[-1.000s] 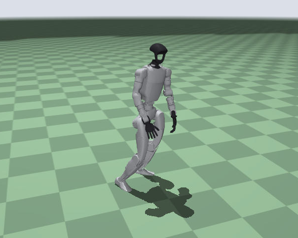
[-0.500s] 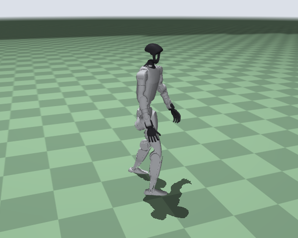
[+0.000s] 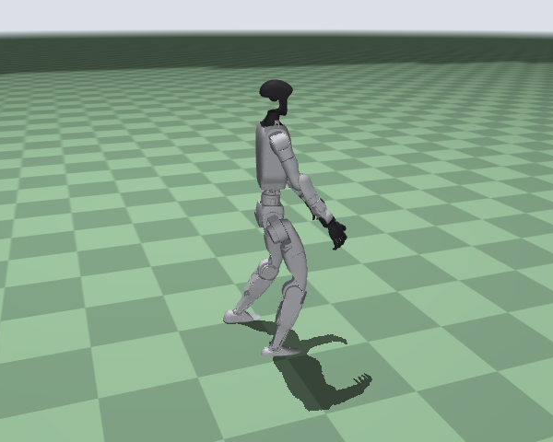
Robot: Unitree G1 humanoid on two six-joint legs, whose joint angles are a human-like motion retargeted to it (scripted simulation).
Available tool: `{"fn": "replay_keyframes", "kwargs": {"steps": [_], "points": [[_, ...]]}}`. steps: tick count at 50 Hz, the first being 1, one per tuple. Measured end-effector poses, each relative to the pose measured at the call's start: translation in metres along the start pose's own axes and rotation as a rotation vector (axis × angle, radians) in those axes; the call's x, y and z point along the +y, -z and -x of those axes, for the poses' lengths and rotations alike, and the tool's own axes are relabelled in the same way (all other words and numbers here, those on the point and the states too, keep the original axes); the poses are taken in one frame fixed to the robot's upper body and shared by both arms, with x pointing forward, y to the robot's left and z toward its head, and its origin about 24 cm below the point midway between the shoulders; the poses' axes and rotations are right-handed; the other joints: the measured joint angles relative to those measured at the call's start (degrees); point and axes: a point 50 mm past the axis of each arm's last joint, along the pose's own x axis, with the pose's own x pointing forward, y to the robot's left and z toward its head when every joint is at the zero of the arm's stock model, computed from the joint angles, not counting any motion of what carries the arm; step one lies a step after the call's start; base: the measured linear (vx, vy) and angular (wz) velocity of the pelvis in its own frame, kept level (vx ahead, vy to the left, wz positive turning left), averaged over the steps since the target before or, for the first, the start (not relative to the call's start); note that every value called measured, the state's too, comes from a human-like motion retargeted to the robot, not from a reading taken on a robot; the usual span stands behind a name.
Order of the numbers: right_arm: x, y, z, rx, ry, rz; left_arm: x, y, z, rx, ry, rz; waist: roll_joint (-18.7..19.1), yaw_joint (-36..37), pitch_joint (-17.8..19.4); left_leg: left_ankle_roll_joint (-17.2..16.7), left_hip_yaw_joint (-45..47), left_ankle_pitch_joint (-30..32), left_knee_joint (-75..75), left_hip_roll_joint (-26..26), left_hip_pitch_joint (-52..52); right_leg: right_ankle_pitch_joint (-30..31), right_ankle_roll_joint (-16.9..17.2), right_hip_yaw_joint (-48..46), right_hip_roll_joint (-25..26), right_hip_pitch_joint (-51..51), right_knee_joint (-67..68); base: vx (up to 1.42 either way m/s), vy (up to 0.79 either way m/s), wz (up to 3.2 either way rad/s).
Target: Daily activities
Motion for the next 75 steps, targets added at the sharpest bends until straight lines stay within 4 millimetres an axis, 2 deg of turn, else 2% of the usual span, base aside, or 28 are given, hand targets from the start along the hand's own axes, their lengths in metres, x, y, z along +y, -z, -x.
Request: {"fn": "replay_keyframes", "kwargs": {"steps": [4, 7, 10, 12, 17, 22, 25, 30, 34, 37, 39, 41, 45, 52, 58, 62, 65, 68, 70, 72, 75], "points": [[0.008, 0.014, 0.001, 0.05, -0.032, 0.012, -0.002, 0.001, 0.001, -0.009, -0.005, -0.011, 0.79, 0.78, -0.93, -1.29, 3.23, 3.64, 1.74, 2.13, -2.73, 0.29, -0.35, -3.03, 0.03, 1.65, -2.54, 0.08, -0.11, 0.69], [0.015, 0.023, 0.002, 0.083, -0.066, 0.025, -0.002, 0.011, 0.004, 0.024, -0.015, -0.01, 0.74, 1.19, -1.64, -1.19, 5.45, 4.9, 0.64, 2.86, -4.34, 0.54, -0.45, -4.73, -0.36, 2.84, -4.9, 0.06, -0.1, 0.54], [0.025, 0.033, 0.003, 0.113, -0.108, 0.037, -0.007, 0.034, 0.01, 0.103, -0.015, 0.008, 0.9, 1.84, -1.89, -1.06, 6.15, 4.2, 0.85, 3.35, -6.28, -0.42, -0.54, -5.55, -0.4, 3.15, -4.42, 0.04, -0.08, 0.3], [0.03, 0.033, 0.003, 0.121, -0.137, 0.049, -0.007, 0.05, 0.015, 0.163, -0.018, 0.026, 0.37, 1.65, -2.36, -0.84, 6.13, 5.65, -3.49, 2.27, -6.25, 0.36, -0.58, -5.77, -0.75, 4.14, -7.13, 0.04, -0.06, 0.21], [0.05, 0.038, 0.003, 0.137, -0.211, 0.08, -0.019, 0.09, 0.032, 0.314, 0.008, 0.074, 0.75, 1.72, -2.35, -0.84, 2.36, 4.97, -5.16, 1.33, -8.51, -0.87, -0.96, -4.38, -0.01, 4.0, -5.96, 0.02, -0.01, -0.08], [0.067, 0.033, 0.002, 0.123, -0.262, 0.113, -0.028, 0.109, 0.041, 0.387, 0.046, 0.084, 1.19, 0.47, -2.12, -0.64, -3.72, 5.0, -7.57, -0.84, -9.31, -1.09, -1.28, -0.48, 1.17, 3.44, -5.51, 0.06, 0.03, -0.44], [0.072, 0.026, 0.001, 0.106, -0.271, 0.127, -0.031, 0.105, 0.039, 0.377, 0.073, 0.059, 1.53, -0.63, -1.68, -0.19, -7.24, 4.71, -8.19, -2.53, -9.2, -1.03, -1.2, 2.99, 1.95, 2.67, -4.51, 0.07, 0.1, -0.71], [0.074, 0.01, -0.002, 0.056, -0.255, 0.134, -0.036, 0.078, 0.023, 0.289, 0.125, -0.027, 1.9, -3.46, -0.57, 2.08, -8.38, 3.19, -9.01, -5.11, -7.84, -0.79, -0.26, 10.15, 2.59, 0.75, -1.95, 0.07, 0.17, -0.88], [0.074, -0.009, -0.004, -0.009, -0.227, 0.135, -0.039, 0.046, 0.009, 0.184, 0.161, -0.104, 1.64, -6.59, 0.43, 4.57, -5.06, 1.71, -11.05, -6.81, -6.18, -0.45, 1.27, 17.68, 2.55, -1.53, -0.07, 0.05, 0.23, -1.01], [0.073, -0.024, -0.005, -0.065, -0.205, 0.131, -0.038, 0.024, 0.001, 0.115, 0.169, -0.166, 0.89, -9.33, 1.12, 6.08, -1.36, 1.14, -13.87, -8.24, -5.08, 0.09, 3.66, 25.43, 2.66, -3.55, 0.66, 0.02, 0.26, -1.01], [0.074, -0.031, -0.005, -0.092, -0.195, 0.128, -0.033, 0.015, -0.002, 0.09, 0.155, -0.201, 0.06, -10.58, 1.41, 6.74, 1.73, 1.53, -16.2, -9.04, -4.44, 0.0, 4.98, 27.97, 2.25, -5.23, 0.79, 0.0, 0.26, -1.22], [0.075, -0.032, -0.005, -0.105, -0.192, 0.123, -0.024, 0.011, -0.003, 0.085, 0.123, -0.222, -0.98, -11.16, 1.55, 7.22, 5.19, 2.33, -18.58, -9.6, -3.71, -2.0, 5.18, 26.6, 1.3, -7.21, 1.25, -0.02, 0.23, -1.5], [0.078, -0.019, -0.004, -0.077, -0.191, 0.106, -0.002, 0.024, 0.001, 0.145, 0.031, -0.223, -3.79, -11.09, 1.44, 8.11, 12.44, 3.76, -22.77, -10.89, -1.52, -6.39, 3.73, 15.65, -3.08, -10.6, 5.43, -0.04, 0.16, -1.74], [0.079, 0.035, 0.004, 0.082, -0.191, 0.044, 0.031, 0.084, 0.03, 0.367, -0.113, -0.106, -9.69, -9.4, -0.06, 9.68, 25.17, 5.0, -27.83, -14.12, 2.89, -12.66, 1.43, -4.33, -12.07, -8.69, 13.12, -0.07, 0.08, -1.84], [0.082, 0.073, 0.013, 0.193, -0.192, -0.029, 0.033, 0.128, 0.058, 0.516, -0.169, 0.0, -13.65, -7.09, -1.63, 10.24, 36.25, 5.76, -31.07, -16.32, 6.72, -13.73, 1.0, -15.84, -17.93, -3.64, 13.57, -0.09, -0.01, -1.77], [0.086, 0.08, 0.016, 0.211, -0.199, -0.052, 0.024, 0.143, 0.068, 0.564, -0.176, 0.066, -14.96, -6.03, -1.82, 10.34, 41.9, 5.57, -31.08, -16.59, 9.0, -14.06, 0.95, -17.34, -17.84, -1.05, 9.83, -0.06, -0.08, -1.54], [0.09, 0.073, 0.014, 0.188, -0.203, -0.05, 0.017, 0.145, 0.067, 0.564, -0.17, 0.1, -15.65, -5.84, -1.3, 10.49, 44.76, 4.64, -26.83, -15.27, 9.59, -14.6, 0.83, -14.79, -16.42, 0.06, 7.24, -0.02, -0.11, -1.42], [0.093, 0.059, 0.01, 0.144, -0.209, -0.038, 0.014, 0.138, 0.062, 0.537, -0.171, 0.102, -16.37, -5.28, -0.07, 9.94, 43.09, 4.86, -15.03, -11.1, 7.29, -14.24, 0.58, -10.4, -14.4, 1.05, 5.86, 0.02, -0.12, -1.65], [0.097, 0.049, 0.008, 0.115, -0.214, -0.033, 0.014, 0.13, 0.056, 0.504, -0.174, 0.09, -15.97, -3.98, 1.6, 8.61, 35.71, 2.37, -3.19, -7.61, 2.45, -13.85, 0.19, -6.78, -11.39, 1.98, 5.57, 0.01, -0.09, -2.13], [0.098, 0.04, 0.006, 0.091, -0.213, -0.034, 0.015, 0.119, 0.049, 0.459, -0.176, 0.067, -14.16, -2.23, 3.21, 8.23, 27.2, -3.22, 8.28, -4.96, -3.44, -13.32, -0.39, -3.26, -6.92, 2.46, 5.51, 0.01, -0.04, -2.17], [0.094, 0.03, 0.004, 0.069, -0.196, -0.041, 0.015, 0.1, 0.038, 0.381, -0.175, 0.032, -11.76, -0.01, 4.65, 7.63, 18.0, -6.03, 18.55, -4.15, -8.98, -12.48, -0.82, 2.18, -1.78, 2.17, 5.94, 0.04, 0.01, -2.02]]}}
